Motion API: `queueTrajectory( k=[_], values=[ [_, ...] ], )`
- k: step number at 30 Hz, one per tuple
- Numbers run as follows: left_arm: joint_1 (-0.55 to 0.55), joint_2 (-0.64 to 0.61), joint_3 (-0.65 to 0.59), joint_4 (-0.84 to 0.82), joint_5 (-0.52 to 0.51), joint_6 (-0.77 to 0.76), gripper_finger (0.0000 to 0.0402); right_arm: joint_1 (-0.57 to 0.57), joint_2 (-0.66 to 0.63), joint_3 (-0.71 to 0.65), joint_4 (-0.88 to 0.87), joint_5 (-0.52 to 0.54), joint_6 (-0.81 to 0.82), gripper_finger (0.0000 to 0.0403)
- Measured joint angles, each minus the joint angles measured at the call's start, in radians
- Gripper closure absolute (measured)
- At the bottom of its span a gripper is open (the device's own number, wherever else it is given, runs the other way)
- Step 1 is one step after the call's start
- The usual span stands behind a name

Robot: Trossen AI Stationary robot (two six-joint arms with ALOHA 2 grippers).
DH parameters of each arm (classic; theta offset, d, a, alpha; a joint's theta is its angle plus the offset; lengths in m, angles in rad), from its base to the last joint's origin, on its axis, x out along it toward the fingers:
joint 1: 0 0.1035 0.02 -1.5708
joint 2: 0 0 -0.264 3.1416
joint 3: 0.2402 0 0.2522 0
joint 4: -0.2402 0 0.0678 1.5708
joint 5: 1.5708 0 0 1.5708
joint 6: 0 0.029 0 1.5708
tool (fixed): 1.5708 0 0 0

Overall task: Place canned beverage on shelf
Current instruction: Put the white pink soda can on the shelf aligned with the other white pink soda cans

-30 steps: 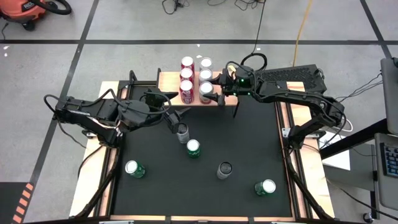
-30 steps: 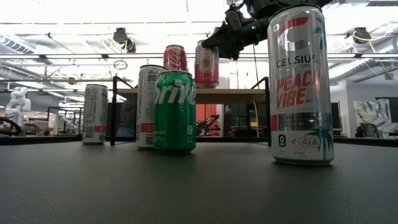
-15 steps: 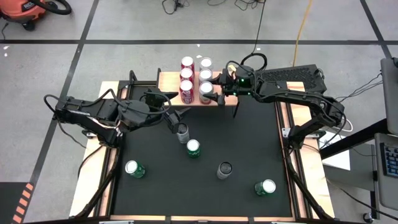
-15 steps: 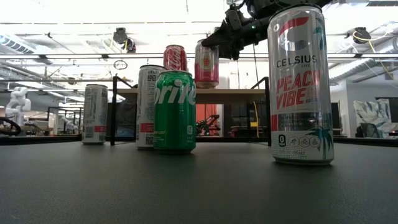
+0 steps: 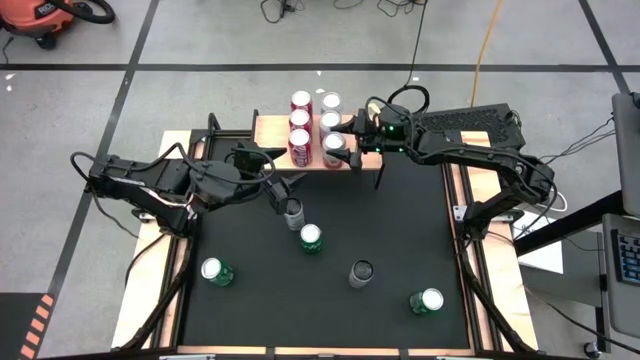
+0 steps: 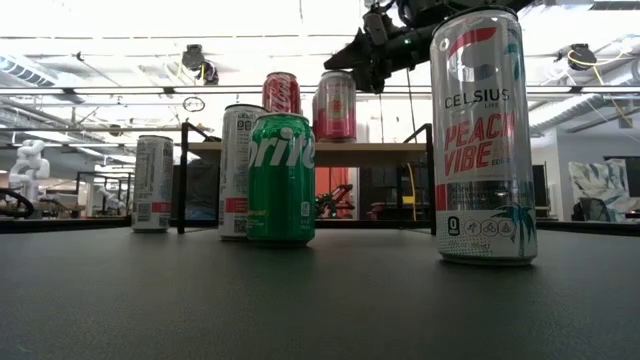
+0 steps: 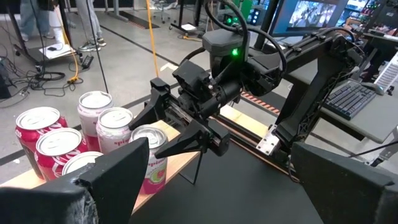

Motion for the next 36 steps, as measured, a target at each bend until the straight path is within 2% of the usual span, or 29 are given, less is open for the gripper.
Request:
queueTrajectory(
  k=[11,14,18,23,25,29,34,36],
  values=[
    [0.0,0.0,0.0,0.0,0.0,-0.002,0.0006,0.0,-0.046,0.066,-0.002,0.0,0.036,0.0074],
    [0.0,0.0,0.0,-0.001,0.0,-0.006,0.0006,0.0,-0.099,0.103,-0.092,-0.001,0.062,0.0074],
    [0.0,0.0,0.0,-0.002,0.001,-0.028,0.0006,0.0,-0.181,0.142,-0.339,0.0,0.037,0.0089],
    [0.0,0.0,0.0,-0.044,0.006,-0.036,0.0006,0.002,-0.214,0.139,-0.617,0.001,0.039,0.0131],
    [0.0,0.0,0.0,-0.061,0.008,-0.035,0.0006,0.008,-0.208,0.138,-0.673,0.001,0.056,0.0154],
    [0.0,0.0,0.0,-0.071,0.008,-0.035,0.0006,0.023,-0.167,0.138,-0.687,0.008,0.071,0.0206],
    [0.0,0.0,0.0,-0.072,0.008,-0.036,0.0006,0.029,-0.111,0.138,-0.659,0.084,0.075,0.0279],
    [-0.001,0.0,0.0,-0.071,0.008,-0.036,0.0006,0.028,-0.091,0.138,-0.664,0.084,0.075,0.0307]
  ],
)
